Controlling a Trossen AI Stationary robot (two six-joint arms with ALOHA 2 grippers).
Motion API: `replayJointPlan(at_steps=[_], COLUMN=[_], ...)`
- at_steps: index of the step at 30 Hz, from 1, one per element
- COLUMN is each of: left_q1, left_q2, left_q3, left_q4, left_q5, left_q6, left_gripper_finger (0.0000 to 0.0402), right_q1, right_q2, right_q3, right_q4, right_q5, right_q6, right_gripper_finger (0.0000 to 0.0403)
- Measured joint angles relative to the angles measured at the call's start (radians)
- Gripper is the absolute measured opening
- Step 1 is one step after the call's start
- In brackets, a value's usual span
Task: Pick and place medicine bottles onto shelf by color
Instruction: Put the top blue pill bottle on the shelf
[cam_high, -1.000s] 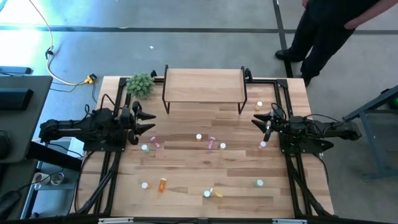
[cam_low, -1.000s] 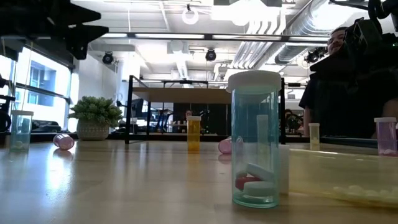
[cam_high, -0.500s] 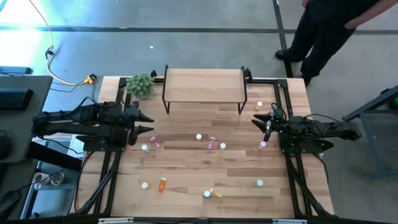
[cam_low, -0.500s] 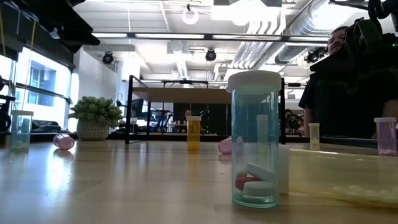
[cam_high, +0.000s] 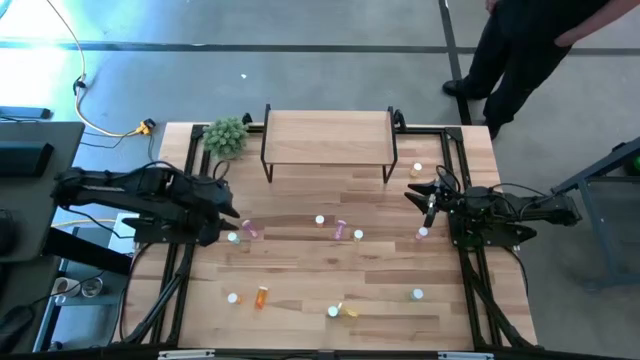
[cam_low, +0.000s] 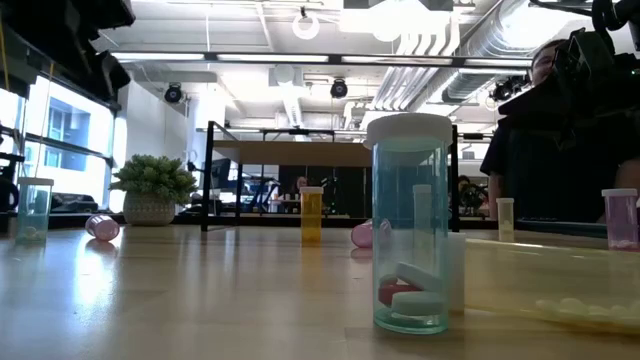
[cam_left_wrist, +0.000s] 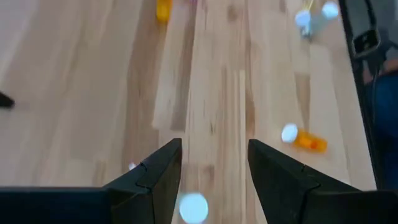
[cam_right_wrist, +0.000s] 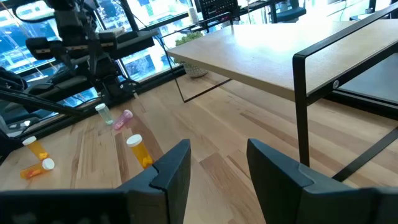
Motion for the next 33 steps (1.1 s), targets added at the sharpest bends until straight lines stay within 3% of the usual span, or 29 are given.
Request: replayJointPlan(at_steps=[9, 33], left_q1=[-0.111, -0.260], left_q2=[0.068, 0.347], left_q3=[0.000, 0.000], left_q4=[-0.109, -0.116], left_q5=[-0.103, -0.156], left_q6=[-0.101, -0.219], left_gripper_finger=[0.0172, 0.0172], right_q1=[0.000, 0.000], right_q2=[0.000, 0.001], right_q3=[0.000, 0.000], right_q4=[0.000, 0.000], right_q5=[0.000, 0.000], right_q6=[0.000, 0.000], right_gripper_finger=[0.0149, 0.0149])
